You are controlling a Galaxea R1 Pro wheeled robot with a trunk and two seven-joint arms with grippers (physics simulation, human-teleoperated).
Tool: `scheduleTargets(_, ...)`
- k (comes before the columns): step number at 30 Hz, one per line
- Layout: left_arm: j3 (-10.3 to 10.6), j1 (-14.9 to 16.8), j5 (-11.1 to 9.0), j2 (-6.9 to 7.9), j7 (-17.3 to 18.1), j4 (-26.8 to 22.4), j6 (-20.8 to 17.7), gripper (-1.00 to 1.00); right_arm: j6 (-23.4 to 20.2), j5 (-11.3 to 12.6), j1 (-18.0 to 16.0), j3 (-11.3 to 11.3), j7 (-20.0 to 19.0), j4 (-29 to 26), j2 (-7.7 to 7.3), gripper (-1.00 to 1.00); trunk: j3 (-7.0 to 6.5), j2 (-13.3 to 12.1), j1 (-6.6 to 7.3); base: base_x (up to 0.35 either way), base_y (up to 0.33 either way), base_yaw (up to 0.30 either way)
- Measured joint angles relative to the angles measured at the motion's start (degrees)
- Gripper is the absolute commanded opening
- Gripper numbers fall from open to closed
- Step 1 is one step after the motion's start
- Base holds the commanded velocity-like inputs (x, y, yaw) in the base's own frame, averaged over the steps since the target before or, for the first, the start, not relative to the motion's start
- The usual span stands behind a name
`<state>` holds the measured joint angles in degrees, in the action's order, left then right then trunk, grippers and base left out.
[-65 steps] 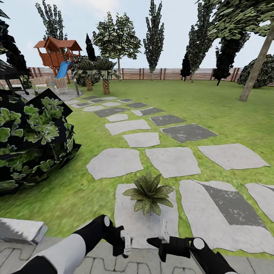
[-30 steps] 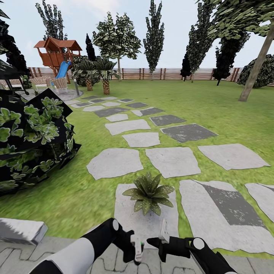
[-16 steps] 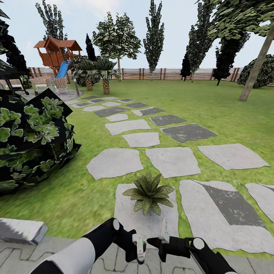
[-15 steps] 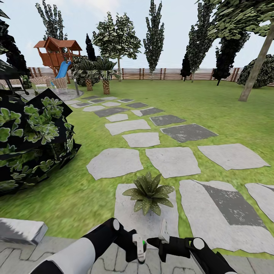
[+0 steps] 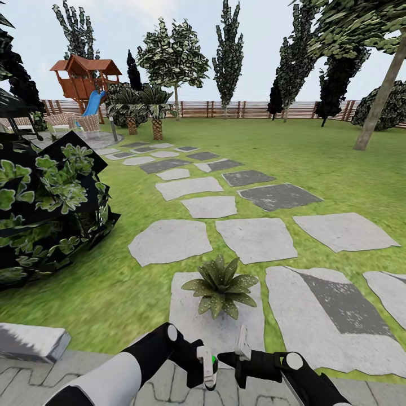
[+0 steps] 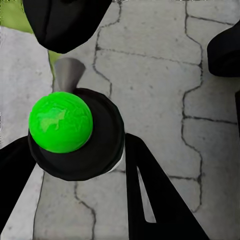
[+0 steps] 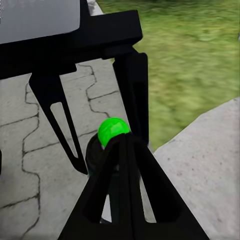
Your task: Pick up the pesticide atomizer in the garden and spray insectifuge to fully cover both potted plants in the garden.
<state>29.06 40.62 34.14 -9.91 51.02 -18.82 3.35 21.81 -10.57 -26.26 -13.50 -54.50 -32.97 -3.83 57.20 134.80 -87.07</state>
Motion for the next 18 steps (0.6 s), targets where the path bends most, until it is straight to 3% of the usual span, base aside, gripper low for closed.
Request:
scheduleTargets(5,-0.01,-0.03,-3.17,0.05,0.09,-0.02,0.2,-1.0,0.0,0.0,0.0,0.0,0.0,0.0,0.0,-1.0,0.0,0.0,0.0,0.0,0.0,0.0)
scheduleTargets(18,0.08,-0.02,-3.23,0.56,-0.08,0.37,0.2,-1.0,0.0,-0.01,0.0,0.0,0.0,0.05,0.0,-1.0,0.0,0.0,0.0,0.0,0.0,0.0)
